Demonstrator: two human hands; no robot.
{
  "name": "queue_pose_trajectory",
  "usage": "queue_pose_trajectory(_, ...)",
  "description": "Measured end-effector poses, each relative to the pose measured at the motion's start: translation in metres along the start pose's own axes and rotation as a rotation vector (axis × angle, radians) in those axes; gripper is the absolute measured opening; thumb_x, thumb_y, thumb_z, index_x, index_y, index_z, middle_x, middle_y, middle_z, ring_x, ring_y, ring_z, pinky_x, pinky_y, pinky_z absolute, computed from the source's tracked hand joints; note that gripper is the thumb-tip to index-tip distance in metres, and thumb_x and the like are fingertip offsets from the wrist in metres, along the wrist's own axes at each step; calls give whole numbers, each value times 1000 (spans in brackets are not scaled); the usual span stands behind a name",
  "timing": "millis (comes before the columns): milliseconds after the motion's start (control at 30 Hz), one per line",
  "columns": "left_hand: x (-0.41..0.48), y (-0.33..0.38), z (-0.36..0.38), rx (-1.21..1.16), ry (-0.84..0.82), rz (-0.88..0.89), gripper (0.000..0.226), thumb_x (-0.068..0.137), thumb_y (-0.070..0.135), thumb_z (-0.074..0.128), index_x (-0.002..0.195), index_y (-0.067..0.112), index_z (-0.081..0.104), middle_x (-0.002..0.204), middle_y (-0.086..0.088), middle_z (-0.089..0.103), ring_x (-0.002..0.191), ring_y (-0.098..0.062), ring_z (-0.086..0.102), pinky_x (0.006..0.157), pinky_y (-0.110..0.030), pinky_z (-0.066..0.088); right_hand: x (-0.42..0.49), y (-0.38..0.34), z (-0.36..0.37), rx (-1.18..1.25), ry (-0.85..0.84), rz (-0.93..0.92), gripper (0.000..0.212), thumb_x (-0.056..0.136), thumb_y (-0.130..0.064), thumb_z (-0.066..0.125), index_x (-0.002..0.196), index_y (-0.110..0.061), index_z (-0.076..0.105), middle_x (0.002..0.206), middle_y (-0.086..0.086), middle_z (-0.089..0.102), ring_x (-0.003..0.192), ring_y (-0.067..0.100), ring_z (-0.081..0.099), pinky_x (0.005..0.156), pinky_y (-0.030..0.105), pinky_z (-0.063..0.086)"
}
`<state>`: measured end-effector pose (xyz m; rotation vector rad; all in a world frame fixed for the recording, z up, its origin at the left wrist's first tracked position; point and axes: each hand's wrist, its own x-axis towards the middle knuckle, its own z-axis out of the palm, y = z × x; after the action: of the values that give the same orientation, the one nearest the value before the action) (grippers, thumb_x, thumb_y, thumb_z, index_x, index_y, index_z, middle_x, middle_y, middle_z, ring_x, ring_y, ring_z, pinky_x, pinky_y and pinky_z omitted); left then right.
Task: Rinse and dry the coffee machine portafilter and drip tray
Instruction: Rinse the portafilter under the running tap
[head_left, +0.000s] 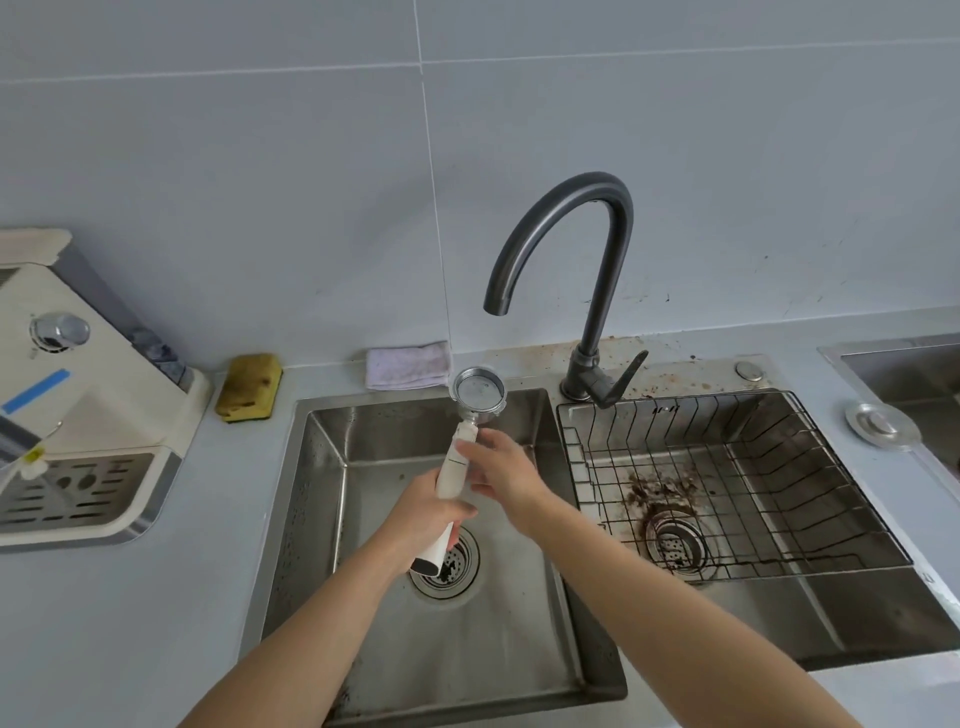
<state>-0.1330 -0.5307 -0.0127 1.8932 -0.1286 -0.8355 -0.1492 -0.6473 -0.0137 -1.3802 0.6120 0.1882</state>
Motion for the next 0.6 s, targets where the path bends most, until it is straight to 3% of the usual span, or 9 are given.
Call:
queue_pose_trajectory(67,-4,-2,-1,29,37,-8,21,80,-3,59,93,13,58,64,-8,53,40,-13,46,39,-20,39,-2,2,12,37,7,-34,28,88,-17,58,113,-8,49,107,8,56,93,20,57,81,31,47)
queue_pose_trajectory(133,-5,-6,-4,67,79,-25,19,80,1,61,91,15,59,67,-5,58,44,-15,48,42,-23,42,-1,3,21,53,33,-37,23,87,-14,61,106,-10,49,104,10,56,94,21,57,85,35,50)
queue_pose_trajectory(233,-6,-10,-7,230,167,-1,23,80,11,63,102,14,60,85,-6,68,60,-21,58,60,-34,50,2,3,35,21,72,-25,34,83,-17,66,111,-6,52,103,9,57,95,22,58,94,43,50)
queue_pose_trajectory(300,-12,-7,-8,431,254,7,29,81,20,61,109,15,56,93,-3,67,75,-22,60,63,-31,45,3,1,43,36,92,-11,44,81,-19,68,118,-3,51,103,8,57,95,22,58,92,40,50)
queue_pose_trajectory(400,-23,-2,-10,569,332,13,36,86,24,55,119,14,46,95,-2,62,88,-24,60,66,-27,37,5,-1,51,107,108,-2,41,81,-16,68,115,-3,50,103,9,58,99,25,60,91,39,49)
queue_pose_trajectory(500,-31,1,-13,517,333,11,39,89,21,53,125,14,40,100,-3,61,82,-21,55,61,-27,35,2,-3,52,245,40,-2,21,84,-6,64,100,-7,51,94,10,59,82,24,63,79,37,52)
queue_pose_trajectory(600,-30,1,-19,246,311,-42,27,84,12,57,107,16,44,86,1,55,69,-14,52,55,-25,36,-2,-4,53,383,-63,-3,14,88,-1,57,98,-6,50,87,9,57,71,18,60,79,37,52)
